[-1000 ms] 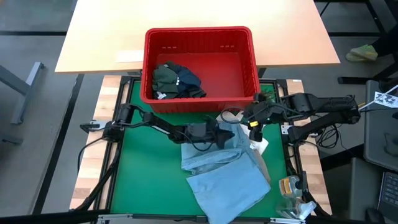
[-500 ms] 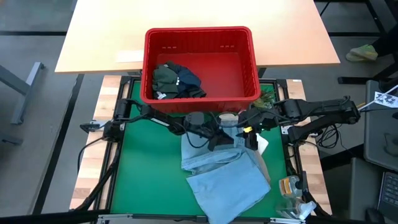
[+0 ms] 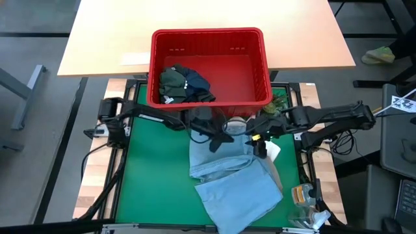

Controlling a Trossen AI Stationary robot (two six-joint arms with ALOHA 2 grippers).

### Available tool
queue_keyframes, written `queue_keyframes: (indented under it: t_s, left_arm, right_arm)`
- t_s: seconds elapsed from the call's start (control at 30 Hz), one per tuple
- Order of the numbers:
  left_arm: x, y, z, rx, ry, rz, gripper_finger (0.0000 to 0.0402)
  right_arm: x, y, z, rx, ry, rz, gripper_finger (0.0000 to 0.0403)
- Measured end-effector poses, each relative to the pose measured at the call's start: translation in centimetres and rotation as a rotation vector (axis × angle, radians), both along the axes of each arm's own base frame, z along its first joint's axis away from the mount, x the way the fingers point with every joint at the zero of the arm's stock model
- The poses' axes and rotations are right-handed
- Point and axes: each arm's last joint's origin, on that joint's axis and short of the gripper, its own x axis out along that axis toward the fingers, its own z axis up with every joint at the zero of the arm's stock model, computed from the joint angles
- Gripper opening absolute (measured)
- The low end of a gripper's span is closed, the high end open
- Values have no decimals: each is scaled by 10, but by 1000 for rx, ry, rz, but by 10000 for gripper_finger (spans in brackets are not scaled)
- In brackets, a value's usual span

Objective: Fold Laundry from Bin
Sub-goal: Fold the light blue jeans

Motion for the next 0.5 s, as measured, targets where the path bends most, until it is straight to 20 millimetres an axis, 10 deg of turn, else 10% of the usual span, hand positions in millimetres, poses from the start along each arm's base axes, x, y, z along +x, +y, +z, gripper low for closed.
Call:
queue_keyframes:
  t_s: [0.5]
  left_arm:
    - [-43, -70, -25, 145, 533, -20, 12]
  right_arm:
    - [17, 2, -76, 16, 77, -29, 186]
